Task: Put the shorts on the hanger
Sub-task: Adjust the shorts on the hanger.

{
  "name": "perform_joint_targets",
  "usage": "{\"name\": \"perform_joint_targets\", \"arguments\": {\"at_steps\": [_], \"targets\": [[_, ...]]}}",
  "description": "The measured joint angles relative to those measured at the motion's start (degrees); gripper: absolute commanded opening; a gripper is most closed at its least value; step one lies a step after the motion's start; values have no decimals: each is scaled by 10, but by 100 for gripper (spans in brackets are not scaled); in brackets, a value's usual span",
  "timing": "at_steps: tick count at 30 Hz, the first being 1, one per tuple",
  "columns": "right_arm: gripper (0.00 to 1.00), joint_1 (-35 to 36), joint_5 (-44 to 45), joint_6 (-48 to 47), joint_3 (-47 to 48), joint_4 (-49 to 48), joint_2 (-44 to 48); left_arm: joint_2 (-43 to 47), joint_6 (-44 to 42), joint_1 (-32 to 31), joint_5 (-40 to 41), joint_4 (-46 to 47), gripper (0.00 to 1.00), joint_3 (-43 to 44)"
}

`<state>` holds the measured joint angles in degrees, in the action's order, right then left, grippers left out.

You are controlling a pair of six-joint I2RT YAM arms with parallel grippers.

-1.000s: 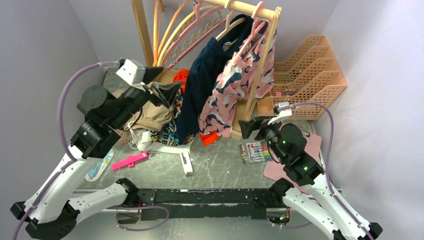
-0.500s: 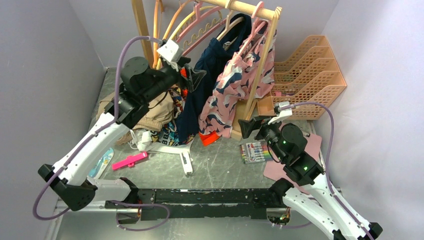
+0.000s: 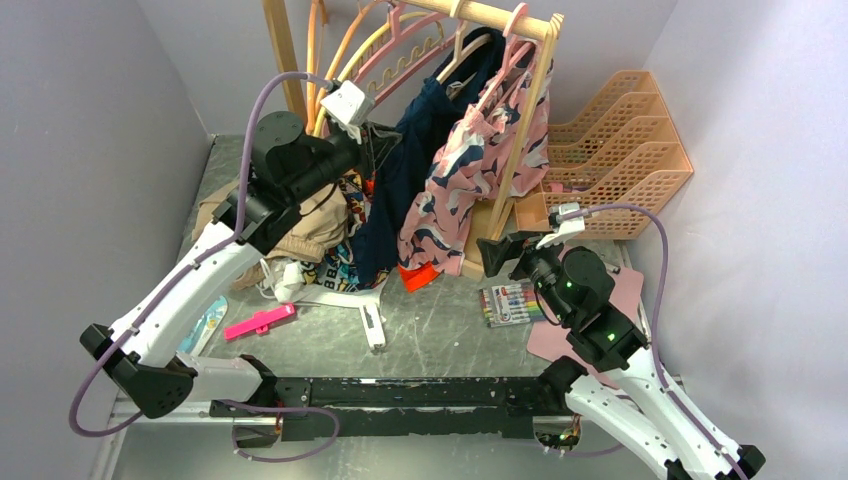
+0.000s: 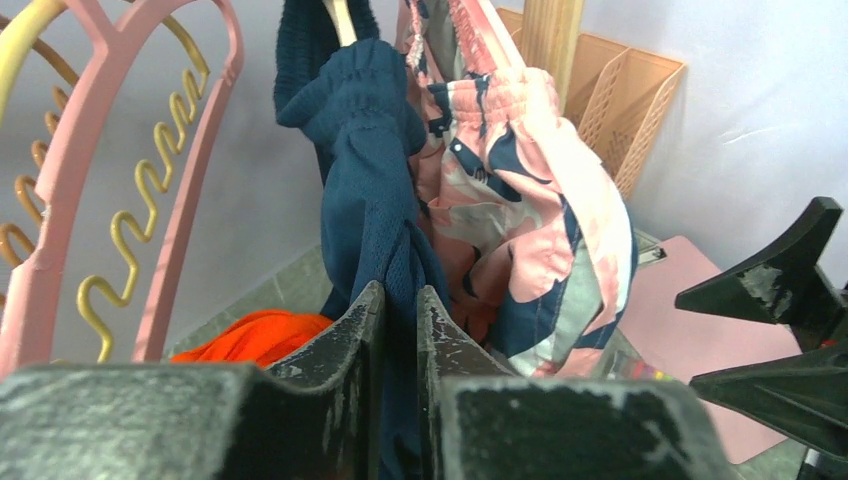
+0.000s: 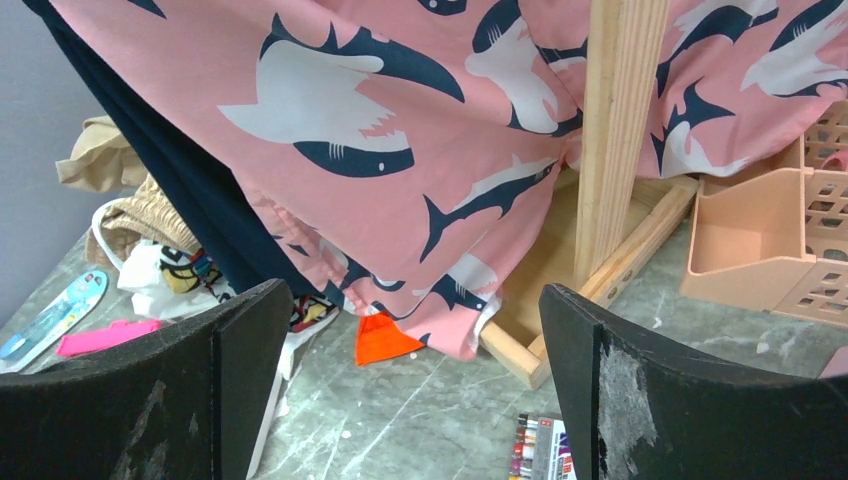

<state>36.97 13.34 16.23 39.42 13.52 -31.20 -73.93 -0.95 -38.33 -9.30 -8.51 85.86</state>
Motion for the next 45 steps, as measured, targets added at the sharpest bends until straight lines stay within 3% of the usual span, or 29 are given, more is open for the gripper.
{"name": "perform_joint_targets", "arguments": {"at_steps": [2, 19, 21, 25, 29, 36, 45], "targets": [[100, 0, 0, 0, 0, 0, 0, 1, -3, 0, 3, -3, 7, 0], [99, 0, 2, 0, 0, 0, -2, 69, -12, 3, 39, 18, 9, -50], [99, 0, 2, 0, 0, 0, -2, 76, -12, 3, 43, 19, 14, -56], [99, 0, 2, 0, 0, 0, -2, 82, -16, 3, 49, 15, 46, -64], [99, 0, 2, 0, 0, 0, -2, 81, -22, 3, 50, -4, 60, -65], [100, 0, 2, -4, 0, 0, -4, 50, -30, 3, 45, -9, 65, -7], [100, 0, 7, -16, 8, 5, 10, -17, -23, 3, 0, 72, 65, 80]]}}
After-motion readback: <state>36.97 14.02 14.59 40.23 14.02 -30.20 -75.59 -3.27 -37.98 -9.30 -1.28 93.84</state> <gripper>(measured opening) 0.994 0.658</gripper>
